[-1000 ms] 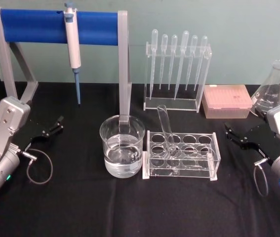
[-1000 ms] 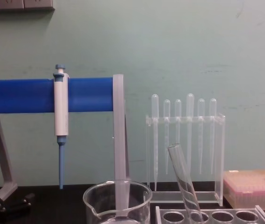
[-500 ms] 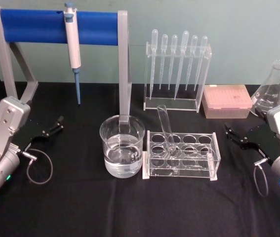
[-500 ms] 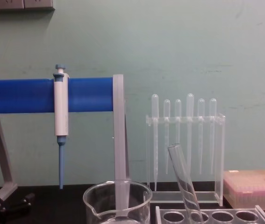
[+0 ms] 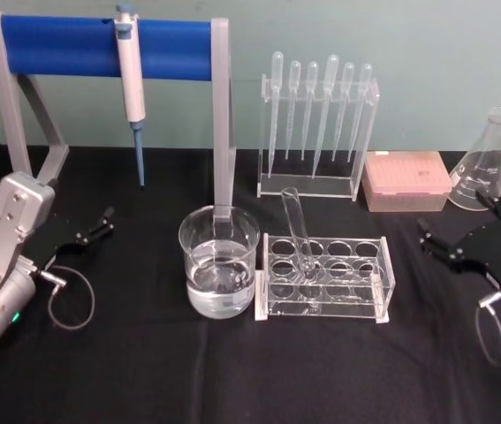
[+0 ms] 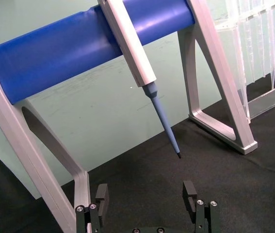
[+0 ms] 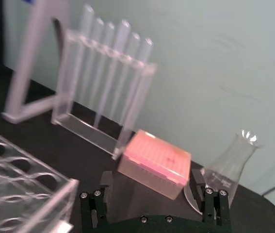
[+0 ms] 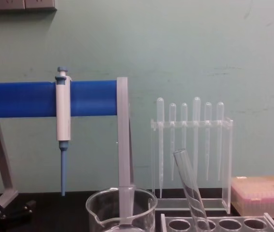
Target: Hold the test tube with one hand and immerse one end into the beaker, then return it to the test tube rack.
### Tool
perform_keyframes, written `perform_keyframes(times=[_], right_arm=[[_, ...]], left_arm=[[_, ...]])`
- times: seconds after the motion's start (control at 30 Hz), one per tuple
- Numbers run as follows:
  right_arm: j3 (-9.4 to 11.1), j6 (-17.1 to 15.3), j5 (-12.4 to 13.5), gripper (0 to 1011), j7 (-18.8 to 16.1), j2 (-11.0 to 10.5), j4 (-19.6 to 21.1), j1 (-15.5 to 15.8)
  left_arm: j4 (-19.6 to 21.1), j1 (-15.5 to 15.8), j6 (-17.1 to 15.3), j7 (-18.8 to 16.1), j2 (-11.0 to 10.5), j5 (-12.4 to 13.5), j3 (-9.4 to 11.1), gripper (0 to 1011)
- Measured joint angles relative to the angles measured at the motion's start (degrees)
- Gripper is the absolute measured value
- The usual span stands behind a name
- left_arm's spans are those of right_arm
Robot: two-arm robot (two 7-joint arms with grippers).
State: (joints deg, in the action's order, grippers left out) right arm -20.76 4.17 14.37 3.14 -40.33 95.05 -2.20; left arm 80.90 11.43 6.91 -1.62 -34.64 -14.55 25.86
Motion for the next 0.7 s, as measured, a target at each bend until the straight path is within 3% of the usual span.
perform_keyframes(times=[0.13, 0.3, 0.4, 0.47, 0.53, 0.7], right_arm=[[1.1, -1.2, 2.4, 1004, -3.9, -2.6, 5.7, 2.8], [0.4, -2.7, 4.9, 1004, -10.1, -3.9, 9.5, 2.8], [-1.8, -4.7, 5.9, 1004, -15.2, -2.8, 9.9, 0.0], [-2.2, -5.0, 6.0, 1004, -15.9, -2.4, 9.8, -0.5], [-4.1, -6.8, 6.2, 1004, -19.0, -0.4, 8.6, -3.6], [-6.4, -9.4, 5.9, 1004, -22.0, 2.9, 6.3, -7.7]], left_arm=[[0.0, 0.0, 0.0, 0.0, 0.0, 0.0, 0.0, 1000], [0.0, 0.0, 0.0, 0.0, 0.0, 0.0, 0.0, 1000], [0.0, 0.0, 0.0, 0.0, 0.0, 0.0, 0.0, 1000], [0.0, 0.0, 0.0, 0.0, 0.0, 0.0, 0.0, 1000], [0.0, 0.0, 0.0, 0.0, 0.0, 0.0, 0.0, 1000], [0.0, 0.0, 0.0, 0.0, 0.0, 0.0, 0.0, 1000]])
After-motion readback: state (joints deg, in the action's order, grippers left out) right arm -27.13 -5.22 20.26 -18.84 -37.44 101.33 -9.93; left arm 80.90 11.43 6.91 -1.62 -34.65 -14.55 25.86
